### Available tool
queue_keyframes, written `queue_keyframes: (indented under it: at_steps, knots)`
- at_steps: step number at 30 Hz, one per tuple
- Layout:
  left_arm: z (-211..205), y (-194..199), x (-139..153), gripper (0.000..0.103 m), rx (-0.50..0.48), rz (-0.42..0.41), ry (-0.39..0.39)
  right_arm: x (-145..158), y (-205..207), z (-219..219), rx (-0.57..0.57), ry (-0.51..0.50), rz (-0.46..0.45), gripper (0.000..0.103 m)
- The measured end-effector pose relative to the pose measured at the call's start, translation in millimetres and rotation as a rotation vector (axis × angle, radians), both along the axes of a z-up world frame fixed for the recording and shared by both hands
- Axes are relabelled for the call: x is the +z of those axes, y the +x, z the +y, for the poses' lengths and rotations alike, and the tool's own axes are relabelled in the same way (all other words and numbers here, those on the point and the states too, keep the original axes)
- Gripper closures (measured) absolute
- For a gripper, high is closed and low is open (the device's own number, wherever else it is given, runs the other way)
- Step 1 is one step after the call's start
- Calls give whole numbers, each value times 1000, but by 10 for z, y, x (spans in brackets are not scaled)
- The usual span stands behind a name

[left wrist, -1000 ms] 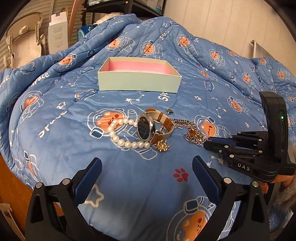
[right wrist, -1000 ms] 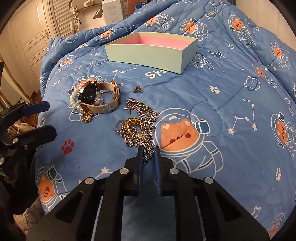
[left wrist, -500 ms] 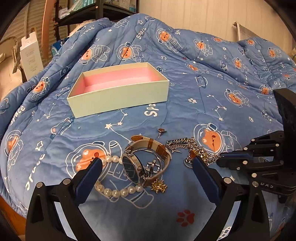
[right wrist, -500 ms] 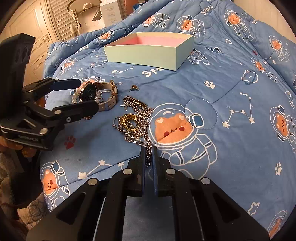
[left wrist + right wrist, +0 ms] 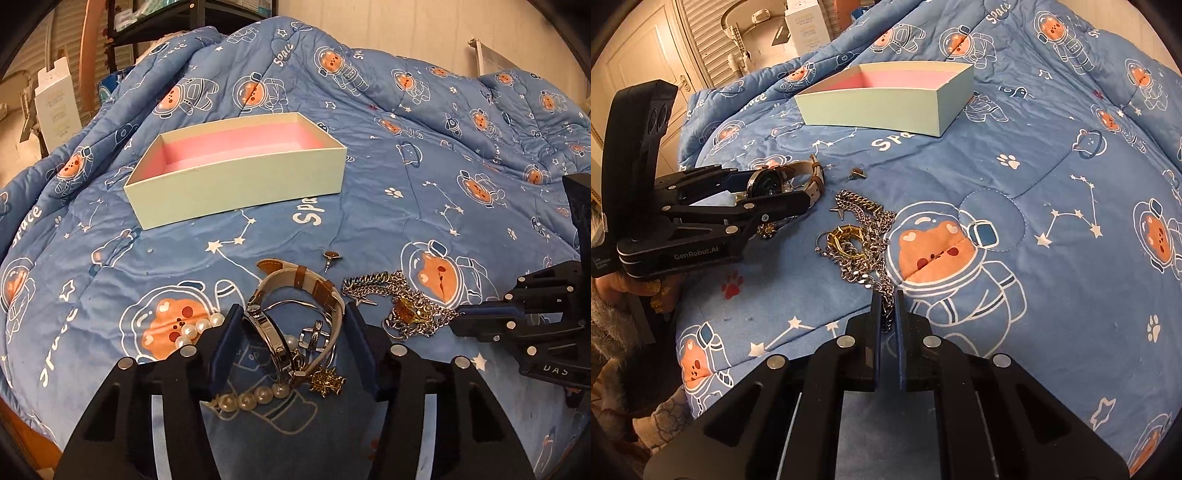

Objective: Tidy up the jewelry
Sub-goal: 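Grasp the watch with the left tool while the right tool grasps the silver chain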

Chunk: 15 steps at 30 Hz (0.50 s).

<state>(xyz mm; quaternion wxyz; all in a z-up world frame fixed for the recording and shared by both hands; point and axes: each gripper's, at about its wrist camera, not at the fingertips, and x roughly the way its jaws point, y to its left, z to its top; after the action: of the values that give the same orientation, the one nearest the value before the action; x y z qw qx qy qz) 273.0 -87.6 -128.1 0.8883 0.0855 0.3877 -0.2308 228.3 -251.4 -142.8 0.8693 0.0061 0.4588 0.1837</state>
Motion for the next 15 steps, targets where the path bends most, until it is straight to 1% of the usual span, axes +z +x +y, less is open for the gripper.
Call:
queue_keyframes:
  at_steps: [1, 8, 15]
  knots:
    - [3, -4, 6, 53, 1, 0, -8, 1, 1, 3, 1, 0, -1, 96]
    - [67, -48, 87, 59, 31, -1, -48, 112, -39, 3, 26, 18, -31, 96]
    - [186, -114, 201, 63, 61, -11, -92, 422, -99, -6, 70, 64, -82, 96]
